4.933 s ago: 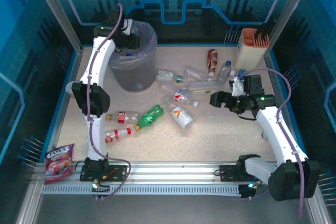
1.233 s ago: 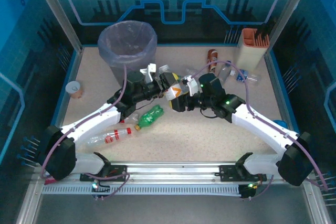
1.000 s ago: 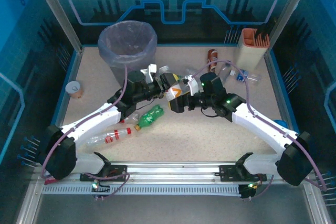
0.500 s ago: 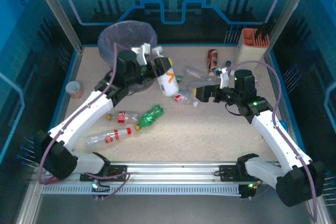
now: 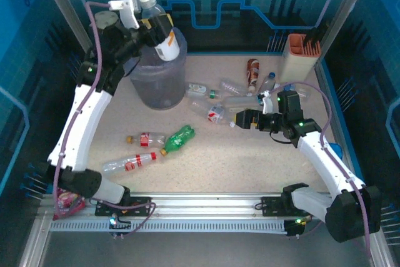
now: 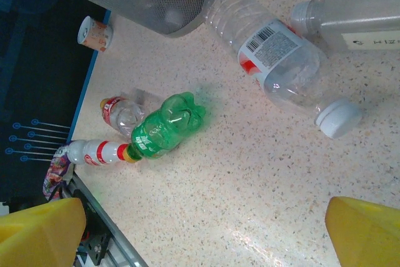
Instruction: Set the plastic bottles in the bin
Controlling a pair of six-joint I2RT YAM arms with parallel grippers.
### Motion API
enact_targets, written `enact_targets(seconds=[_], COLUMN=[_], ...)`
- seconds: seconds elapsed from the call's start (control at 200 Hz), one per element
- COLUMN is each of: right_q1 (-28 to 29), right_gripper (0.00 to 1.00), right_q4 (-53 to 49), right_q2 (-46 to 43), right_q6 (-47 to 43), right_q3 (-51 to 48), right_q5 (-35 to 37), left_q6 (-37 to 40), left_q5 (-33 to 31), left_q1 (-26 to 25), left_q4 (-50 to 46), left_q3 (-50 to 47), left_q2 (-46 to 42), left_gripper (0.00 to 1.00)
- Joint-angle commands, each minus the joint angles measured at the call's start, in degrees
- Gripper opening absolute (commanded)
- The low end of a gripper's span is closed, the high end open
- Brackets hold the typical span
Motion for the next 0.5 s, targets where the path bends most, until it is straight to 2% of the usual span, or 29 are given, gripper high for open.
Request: enact_targets(seconds=[0.0, 0.17, 0.335, 0.415, 0.495], right_q1=[-0.63, -0.59, -0.78, -0.82, -0.85], right_gripper=[1.00, 1.00, 0.99, 0.99, 0.99], right_q4=[-3.31, -6.09, -9.62, -11.16, -12.12], right_q2=[-0.04, -1.78, -2.61, -3.21, -3.75], right_q6=[-0.31, -1.58, -3.47, -4.22, -4.65], right_q3=[-0.34, -1.06, -1.00, -0.81, -0.98], right_q5=[-0.29, 1.88, 3.06, 4.48, 5.57], left_q6=[7.07, 12.41, 15.73, 16.43, 17.47], left_q5=[-6.80, -9.58, -10.49, -9.90, -9.30], left_q1=[2.61, 5.00, 5.26, 5.24, 5.25], left_q4=[-5.66, -16.57, -28.26, -31.11, -31.40], left_q3=[6.71, 22.11, 35.91, 36.78, 33.70], left_q2=[6.77, 19.68, 31.99, 35.01, 36.01], left_gripper=[0.00, 0.00, 0.00, 0.00, 0.00])
